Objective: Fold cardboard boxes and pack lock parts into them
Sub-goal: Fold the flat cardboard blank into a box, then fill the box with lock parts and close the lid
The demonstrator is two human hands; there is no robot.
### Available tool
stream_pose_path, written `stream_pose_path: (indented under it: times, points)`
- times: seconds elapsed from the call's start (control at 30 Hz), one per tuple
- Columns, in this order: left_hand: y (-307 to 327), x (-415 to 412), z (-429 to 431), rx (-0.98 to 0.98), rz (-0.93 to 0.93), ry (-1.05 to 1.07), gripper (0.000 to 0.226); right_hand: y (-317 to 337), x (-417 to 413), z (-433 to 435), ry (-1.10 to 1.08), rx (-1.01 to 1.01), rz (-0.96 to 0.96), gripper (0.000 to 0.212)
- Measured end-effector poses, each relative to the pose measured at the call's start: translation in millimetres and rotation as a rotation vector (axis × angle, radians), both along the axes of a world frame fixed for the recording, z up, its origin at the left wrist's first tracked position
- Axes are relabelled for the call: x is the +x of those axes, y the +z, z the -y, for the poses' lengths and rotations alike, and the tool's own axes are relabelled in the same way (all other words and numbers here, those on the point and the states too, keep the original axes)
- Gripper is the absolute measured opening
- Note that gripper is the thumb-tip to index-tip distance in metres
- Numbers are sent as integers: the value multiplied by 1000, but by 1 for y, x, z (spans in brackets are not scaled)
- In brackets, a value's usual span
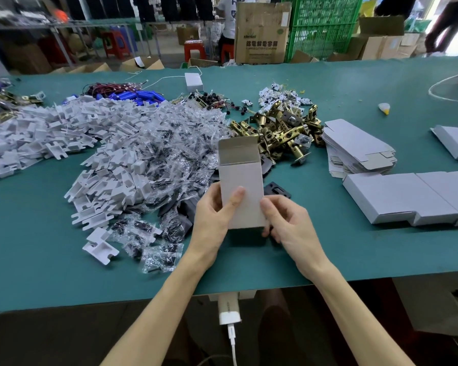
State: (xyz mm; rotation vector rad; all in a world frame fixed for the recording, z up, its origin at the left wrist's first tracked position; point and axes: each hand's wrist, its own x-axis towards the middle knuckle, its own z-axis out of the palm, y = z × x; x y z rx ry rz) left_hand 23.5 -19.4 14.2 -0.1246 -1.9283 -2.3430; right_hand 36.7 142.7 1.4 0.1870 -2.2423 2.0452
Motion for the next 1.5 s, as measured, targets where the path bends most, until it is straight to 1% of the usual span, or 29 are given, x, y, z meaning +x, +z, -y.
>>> stream_pose_path:
  times: [0.07, 0.27, 0.37, 0.5, 0.53, 0.63, 0.7, 0.77, 0.83, 0.97, 1.07, 1.13, 1.2, 1.33, 1.5]
  points:
    - [-1, -1, 0, 22, 35, 12, 41, 0, 0, 0, 11, 33, -7, 32]
    - [-3, -2, -2, 6, 70, -7, 48, -1, -1, -1, -21, -55, 21, 23]
    - [-3, -3, -1, 31, 84, 24, 45, -2, -1, -1, -3, -25, 11, 21]
    - [-5, -5, 1, 32, 114, 44, 36, 0, -1, 0, -2, -17, 12, 30]
    - [-6, -5, 1, 28, 122, 48, 35, 0, -3, 0, -17, -43, 10, 29]
    - [-7, -7, 0, 35, 147, 65, 33, 0, -11, -3, -122, -141, 39, 17]
    - [-8, -8, 1, 56, 158, 73, 37, 4, -24, -9, -183, -146, 51, 15]
    - [-9, -9, 2, 79, 164, 77, 43, 13, -44, -16, -225, -101, 24, 16]
    - [-9, -10, 1, 86, 166, 65, 48, 22, -72, -23, -272, 20, -12, 22]
    - [-10, -11, 1, 38, 159, 44, 44, 39, -133, -34, -351, 304, -56, 53]
    - [-12, -13, 2, 26, 164, 38, 43, 46, -169, -43, -402, 380, 12, 68]
    - [-12, -14, 2, 19, 163, 37, 40, 46, -184, -49, -391, 424, 66, 66]
    - [-13, -15, 2, 15, 166, 38, 37, 46, -189, -52, -388, 486, 69, 56]
    - [-12, -16, 1, -1, 169, 45, 39, 46, -184, -52, -437, 542, -16, 41]
    - [-10, -13, 1, 0, 167, 42, 45, 50, -175, -43, -408, 583, -108, 34]
